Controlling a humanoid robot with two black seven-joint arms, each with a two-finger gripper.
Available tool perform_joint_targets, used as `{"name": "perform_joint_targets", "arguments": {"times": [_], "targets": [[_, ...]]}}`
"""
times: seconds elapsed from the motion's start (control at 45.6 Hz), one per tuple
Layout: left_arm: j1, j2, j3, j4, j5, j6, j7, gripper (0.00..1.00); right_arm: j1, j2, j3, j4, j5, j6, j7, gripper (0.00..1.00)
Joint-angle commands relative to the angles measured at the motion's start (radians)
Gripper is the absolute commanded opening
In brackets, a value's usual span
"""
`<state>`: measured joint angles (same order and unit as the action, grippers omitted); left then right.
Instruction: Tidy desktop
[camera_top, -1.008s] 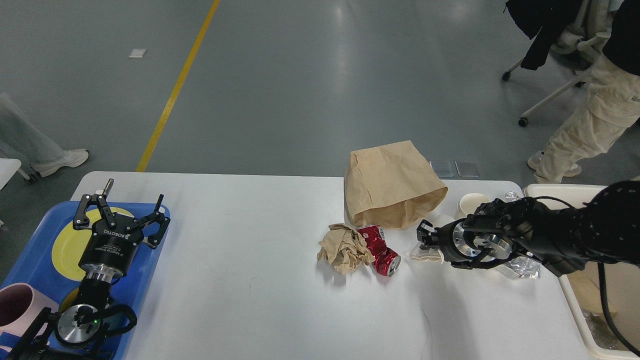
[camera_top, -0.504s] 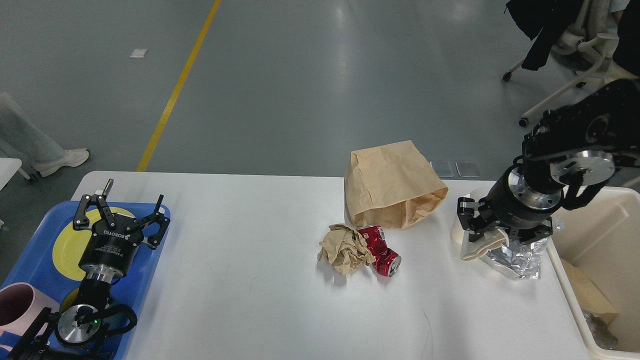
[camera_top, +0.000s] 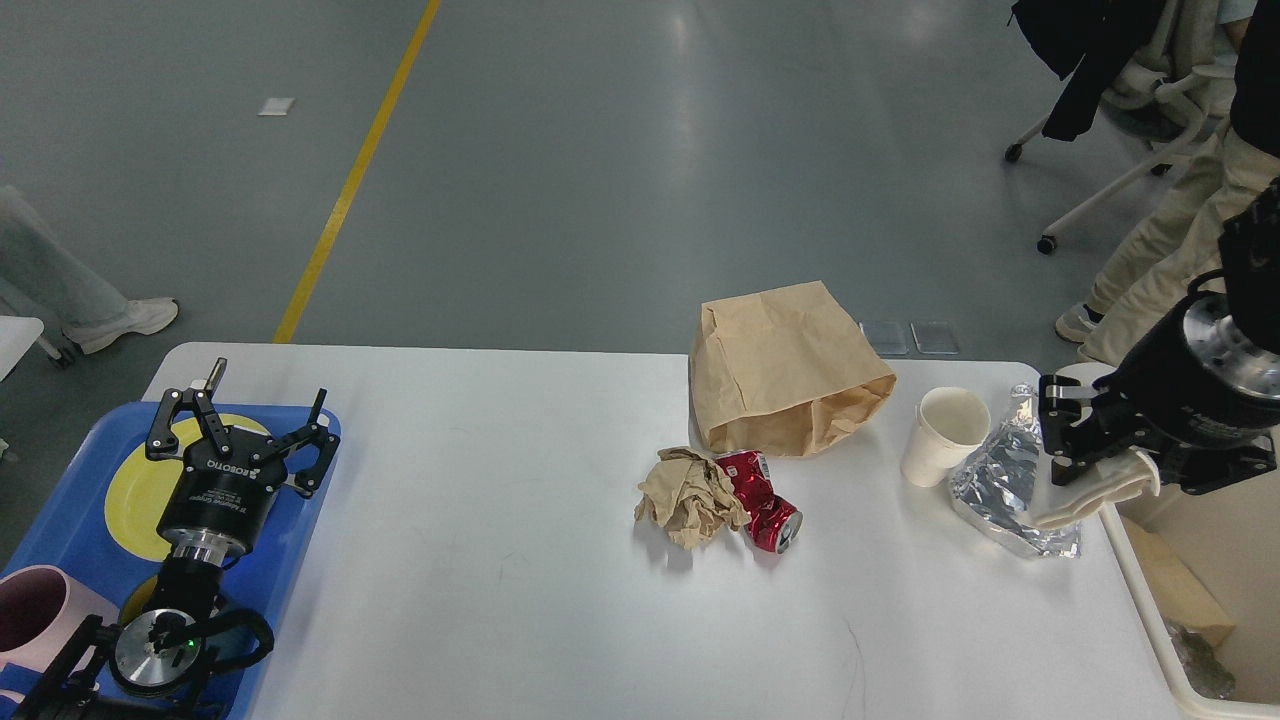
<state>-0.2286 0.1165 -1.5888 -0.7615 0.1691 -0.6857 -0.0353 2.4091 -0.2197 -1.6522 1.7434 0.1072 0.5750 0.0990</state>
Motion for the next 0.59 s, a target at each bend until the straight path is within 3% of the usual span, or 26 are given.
{"name": "perform_joint_targets", "arguments": {"times": [0.0, 0.11, 0.263, 0.373, 0.57], "targets": [[0.0, 0.0, 0.0, -0.001, 0.001, 0.0, 0.0, 0.97, -0.03, -0.084, -0.058, -0.031, -0.023, -0.063, 0.018, 0.0], [0.0, 0.0, 0.001, -0.001, 0.0, 0.0, 0.0, 0.97, -0.152, -0.246, -0.067, -0.113, -0.118, -0.161, 0.008, 0.0], [0.0, 0.0, 0.001, -0.001, 0.0, 0.0, 0.0, 0.97, -0.401, -0.435, -0.037, -0.362, -0.184, -0.187, -0.009, 0.0], [0.0, 0.0, 0.001, 0.001, 0.0, 0.0, 0.0, 0.97, -0.656, -0.5, 0.064, -0.6, -0.185, -0.184, -0.009, 0.0], [0.0, 0.0, 0.001, -0.001, 0.001, 0.0, 0.0, 0.97, -1.106, -0.503, 0.336, -0.947, -0.182, -0.201, -0.012, 0.0]]}}
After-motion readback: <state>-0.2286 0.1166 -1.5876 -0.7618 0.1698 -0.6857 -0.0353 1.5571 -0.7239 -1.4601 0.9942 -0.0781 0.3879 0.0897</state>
